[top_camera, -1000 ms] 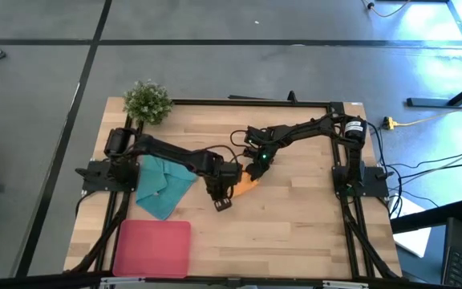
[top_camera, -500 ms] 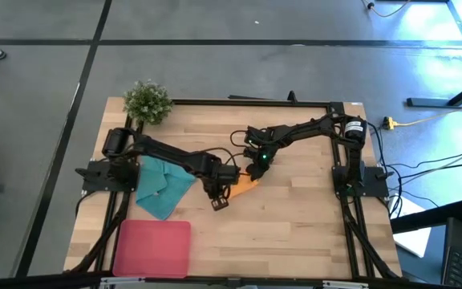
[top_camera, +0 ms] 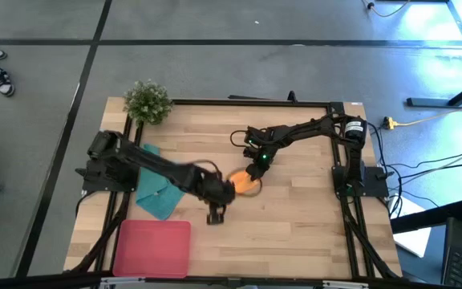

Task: Roll microfiber towels into tight, uniform cylinder then place into a basket
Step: Roll the yellow microfiber cloth

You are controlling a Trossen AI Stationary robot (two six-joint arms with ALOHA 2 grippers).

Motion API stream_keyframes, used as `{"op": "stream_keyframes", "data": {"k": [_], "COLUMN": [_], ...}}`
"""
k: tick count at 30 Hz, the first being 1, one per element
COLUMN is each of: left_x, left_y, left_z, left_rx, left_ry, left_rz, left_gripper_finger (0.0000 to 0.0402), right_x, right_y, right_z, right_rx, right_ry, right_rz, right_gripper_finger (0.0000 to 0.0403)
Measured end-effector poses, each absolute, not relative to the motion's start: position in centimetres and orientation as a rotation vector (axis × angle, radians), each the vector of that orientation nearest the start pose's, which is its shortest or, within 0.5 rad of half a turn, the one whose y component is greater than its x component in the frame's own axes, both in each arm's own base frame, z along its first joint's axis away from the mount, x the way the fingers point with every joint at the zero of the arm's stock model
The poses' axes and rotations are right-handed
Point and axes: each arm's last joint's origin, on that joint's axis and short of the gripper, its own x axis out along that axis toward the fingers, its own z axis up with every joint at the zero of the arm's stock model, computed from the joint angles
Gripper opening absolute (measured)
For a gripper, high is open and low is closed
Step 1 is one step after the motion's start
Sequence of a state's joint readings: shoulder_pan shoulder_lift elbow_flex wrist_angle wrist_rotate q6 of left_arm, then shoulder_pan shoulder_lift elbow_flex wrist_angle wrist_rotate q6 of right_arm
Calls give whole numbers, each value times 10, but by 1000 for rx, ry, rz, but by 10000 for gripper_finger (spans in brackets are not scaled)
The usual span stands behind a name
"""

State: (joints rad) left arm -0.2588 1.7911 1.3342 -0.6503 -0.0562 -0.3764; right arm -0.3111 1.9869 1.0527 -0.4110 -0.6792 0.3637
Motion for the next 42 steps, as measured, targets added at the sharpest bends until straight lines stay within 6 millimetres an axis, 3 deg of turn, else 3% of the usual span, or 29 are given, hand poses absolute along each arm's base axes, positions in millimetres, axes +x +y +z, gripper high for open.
{"op": "stream_keyframes", "data": {"k": [3,9,25,42], "left_x": [361,369,374,371], "left_y": [-104,-104,-78,-45], "left_z": [201,170,173,167], "left_rx": [-113,-30,5,0], "left_ry": [1143,1188,1157,1241], "left_rz": [-16,68,221,380], "left_gripper_finger": [0,0,0,0], "right_x": [330,330,330,330], "right_y": [-87,-87,-87,-87], "right_z": [96,96,96,96], "right_rx": [961,971,971,962], "right_ry": [1257,1259,1259,1257], "right_rz": [89,81,82,88], "right_gripper_finger": [15,15,15,15]}}
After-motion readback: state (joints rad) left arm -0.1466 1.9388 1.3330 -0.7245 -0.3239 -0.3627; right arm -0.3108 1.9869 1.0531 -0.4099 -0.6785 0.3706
